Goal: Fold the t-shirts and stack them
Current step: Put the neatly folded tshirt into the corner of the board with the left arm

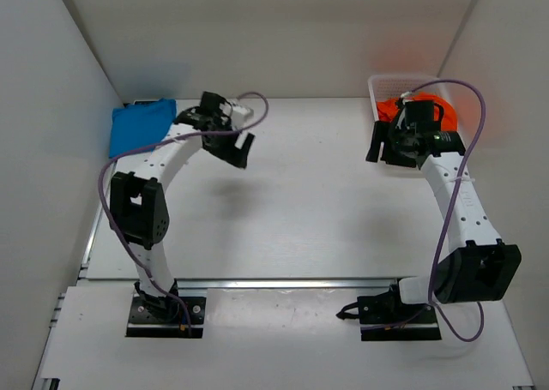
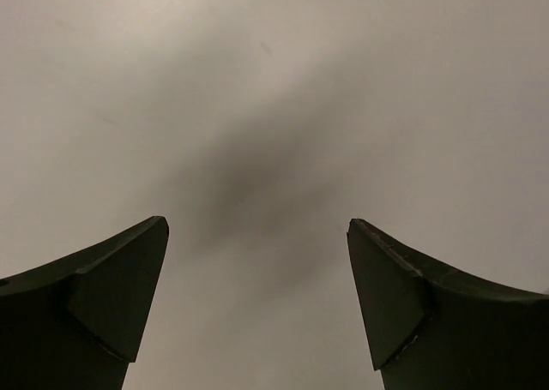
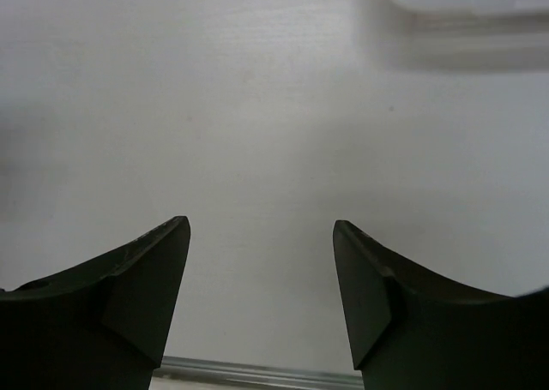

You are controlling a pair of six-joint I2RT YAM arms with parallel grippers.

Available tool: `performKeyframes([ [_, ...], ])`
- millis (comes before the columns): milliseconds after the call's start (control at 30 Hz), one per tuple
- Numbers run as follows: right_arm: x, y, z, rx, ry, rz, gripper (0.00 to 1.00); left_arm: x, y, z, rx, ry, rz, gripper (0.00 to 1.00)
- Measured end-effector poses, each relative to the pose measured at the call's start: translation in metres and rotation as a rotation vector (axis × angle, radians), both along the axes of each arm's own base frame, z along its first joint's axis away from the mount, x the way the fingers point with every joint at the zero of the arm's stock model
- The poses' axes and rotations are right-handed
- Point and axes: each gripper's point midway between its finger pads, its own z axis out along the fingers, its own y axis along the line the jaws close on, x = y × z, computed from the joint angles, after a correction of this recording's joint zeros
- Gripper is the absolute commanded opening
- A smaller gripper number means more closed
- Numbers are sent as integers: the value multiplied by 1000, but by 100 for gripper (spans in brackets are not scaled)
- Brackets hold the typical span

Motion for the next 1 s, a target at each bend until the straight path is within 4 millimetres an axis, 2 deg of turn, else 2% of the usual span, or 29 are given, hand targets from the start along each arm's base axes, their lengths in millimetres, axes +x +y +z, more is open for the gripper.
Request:
performKeyframes([
  [67,-13,-8,-19,21,56,-25,70,-52,-23,-40,55,137,-126,94],
  [100,-19,-12,-28,23,84,-39,73,-68,-26,-54,76,185,-156,94],
  [133,-25,-14,-35,22,107,-43,79,-93,-27,-74,106,253,-193,93],
  [167,-33,-13,-41,21,130,-41,81,-121,-25,-92,141,334,-227,93],
  [200,-37,-13,-43,19,141,-36,84,-142,-22,-103,166,394,-249,93],
  [267,-41,-11,-41,23,138,-24,84,-177,-19,-120,204,479,-287,94],
  [333,-44,-11,-37,23,119,-20,84,-201,-18,-124,231,527,-317,97],
  [400,-49,-12,-37,22,108,-18,84,-209,-23,-119,233,509,-350,97],
  [500,-55,-13,-41,20,117,-19,85,-207,-27,-113,267,426,-378,95],
  [700,-58,-9,-46,6,132,-2,85,-225,-26,-116,346,371,-440,95],
  [933,-58,-9,-46,8,133,-1,84,-215,-18,-116,360,345,-396,95],
  [1000,-58,-11,-46,5,133,-6,87,-214,-18,-115,359,337,-393,95],
])
